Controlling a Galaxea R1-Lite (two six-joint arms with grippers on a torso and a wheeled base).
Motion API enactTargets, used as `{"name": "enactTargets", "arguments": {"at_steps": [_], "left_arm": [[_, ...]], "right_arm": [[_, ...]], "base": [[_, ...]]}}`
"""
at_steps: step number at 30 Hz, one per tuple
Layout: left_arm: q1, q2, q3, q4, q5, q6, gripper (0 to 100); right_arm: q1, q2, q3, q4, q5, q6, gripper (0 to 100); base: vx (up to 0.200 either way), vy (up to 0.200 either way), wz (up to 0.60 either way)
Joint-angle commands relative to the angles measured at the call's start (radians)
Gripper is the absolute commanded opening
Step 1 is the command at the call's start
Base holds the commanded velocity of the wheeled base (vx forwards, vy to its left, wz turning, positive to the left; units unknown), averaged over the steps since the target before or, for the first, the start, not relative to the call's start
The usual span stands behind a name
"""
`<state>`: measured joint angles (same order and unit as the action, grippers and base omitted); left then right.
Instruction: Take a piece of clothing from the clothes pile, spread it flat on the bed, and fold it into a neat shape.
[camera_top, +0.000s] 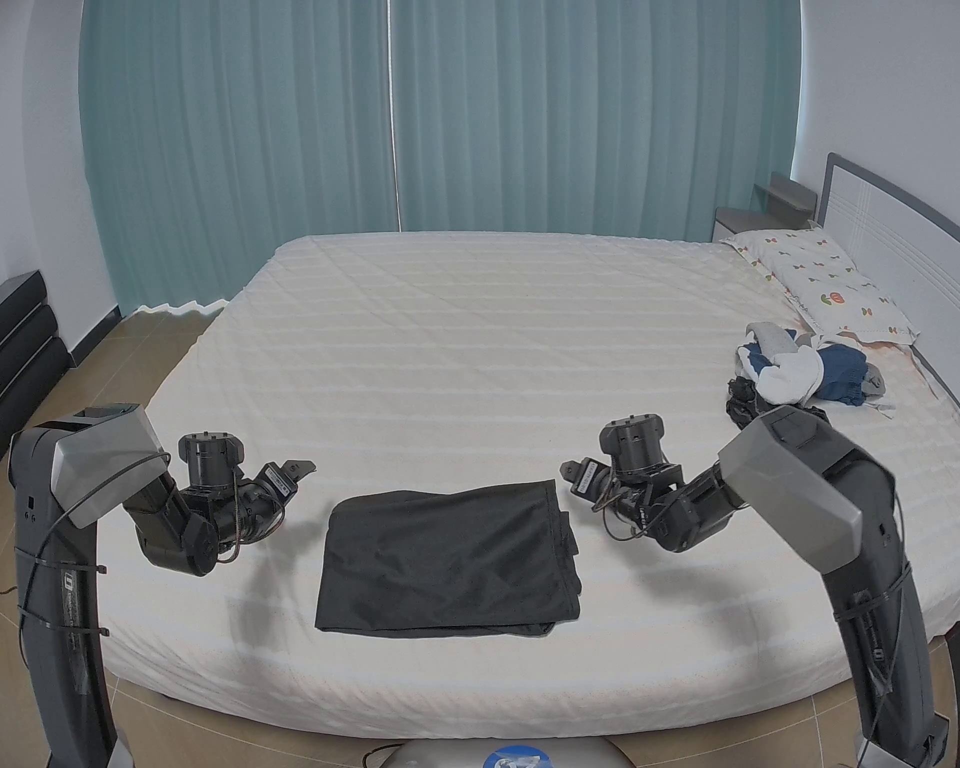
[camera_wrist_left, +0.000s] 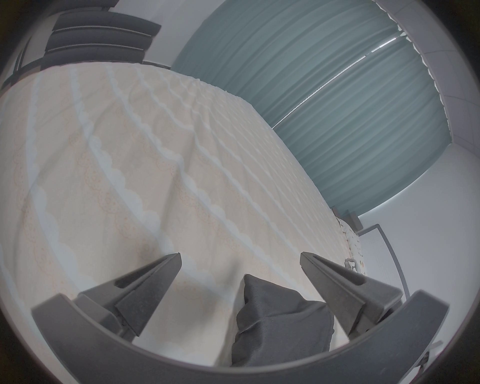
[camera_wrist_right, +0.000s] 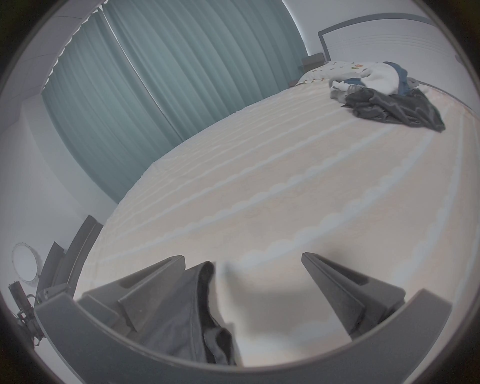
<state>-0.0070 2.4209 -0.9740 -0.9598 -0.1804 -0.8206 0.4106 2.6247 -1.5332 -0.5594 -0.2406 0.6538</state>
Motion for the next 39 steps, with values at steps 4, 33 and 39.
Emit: {"name": "enactTargets", "arguments": {"at_steps": [4, 33, 39], "left_arm": [[0.025, -0.218, 0.187, -0.059, 0.009, 0.158, 100], [0.002, -1.593, 0.695, 0.447, -0.16, 0.383, 100], [0.002, -1.85, 0.672, 0.668, -0.16, 0.474, 100]], "right_arm": [[-0.099, -0.486, 0.551, -0.205, 0.046, -0.017, 100], [-0.231, -1.807, 1.409, -0.218, 0.061, -0.496, 100], [-0.286, -2.026, 1.417, -0.013, 0.115, -0.594, 100]], "base": [[0.0, 0.0, 0.0], [0.0, 0.0, 0.0], [0.0, 0.0, 0.0]]}}
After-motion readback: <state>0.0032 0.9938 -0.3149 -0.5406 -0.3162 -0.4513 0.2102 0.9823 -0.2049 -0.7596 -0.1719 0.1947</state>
